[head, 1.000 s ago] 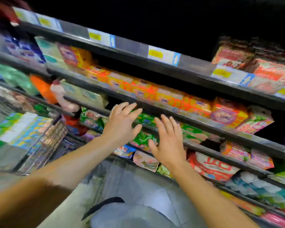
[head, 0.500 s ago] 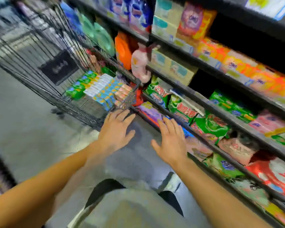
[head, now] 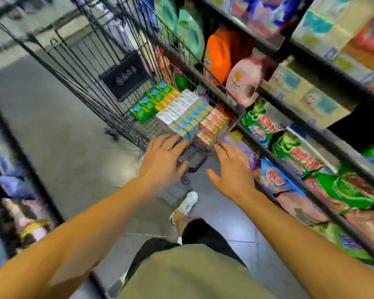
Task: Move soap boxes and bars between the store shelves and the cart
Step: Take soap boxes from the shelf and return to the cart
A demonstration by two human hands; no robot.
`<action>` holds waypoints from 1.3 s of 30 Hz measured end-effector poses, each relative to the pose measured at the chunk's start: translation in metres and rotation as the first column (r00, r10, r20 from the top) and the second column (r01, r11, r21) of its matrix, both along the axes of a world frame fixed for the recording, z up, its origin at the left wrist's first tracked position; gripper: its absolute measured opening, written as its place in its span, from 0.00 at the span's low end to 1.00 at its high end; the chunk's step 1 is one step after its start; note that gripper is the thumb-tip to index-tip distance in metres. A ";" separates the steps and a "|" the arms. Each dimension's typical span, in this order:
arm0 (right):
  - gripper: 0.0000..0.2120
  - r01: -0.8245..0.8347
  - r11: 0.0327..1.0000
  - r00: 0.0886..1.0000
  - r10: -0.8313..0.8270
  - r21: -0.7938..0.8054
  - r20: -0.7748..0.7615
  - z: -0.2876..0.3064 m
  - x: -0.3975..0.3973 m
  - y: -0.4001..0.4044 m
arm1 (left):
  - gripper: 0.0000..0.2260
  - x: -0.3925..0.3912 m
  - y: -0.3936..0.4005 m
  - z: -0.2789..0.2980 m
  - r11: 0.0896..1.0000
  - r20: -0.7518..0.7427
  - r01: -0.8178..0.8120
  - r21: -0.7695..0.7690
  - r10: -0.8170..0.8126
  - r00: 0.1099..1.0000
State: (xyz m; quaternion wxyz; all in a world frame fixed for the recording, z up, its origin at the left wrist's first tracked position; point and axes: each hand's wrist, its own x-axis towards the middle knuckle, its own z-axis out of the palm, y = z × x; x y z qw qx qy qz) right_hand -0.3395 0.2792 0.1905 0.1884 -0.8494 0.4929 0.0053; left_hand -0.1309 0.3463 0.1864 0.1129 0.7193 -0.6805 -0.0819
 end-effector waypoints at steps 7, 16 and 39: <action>0.37 0.019 0.996 1.000 -0.019 0.090 -0.003 -0.033 0.061 -0.066 | 0.27 0.051 -0.052 -0.016 0.999 -0.027 0.023 0.044 -0.022 0.999; 0.36 0.154 0.958 0.988 -0.147 0.242 -0.045 -0.072 0.099 -0.119 | 0.28 0.111 -0.127 -0.058 0.961 -0.091 0.155 0.229 -0.137 0.986; 0.26 0.703 0.686 0.704 -0.636 0.187 -0.315 -0.228 0.154 -0.217 | 0.29 0.184 -0.289 -0.213 0.844 -0.359 0.424 0.328 -0.304 0.882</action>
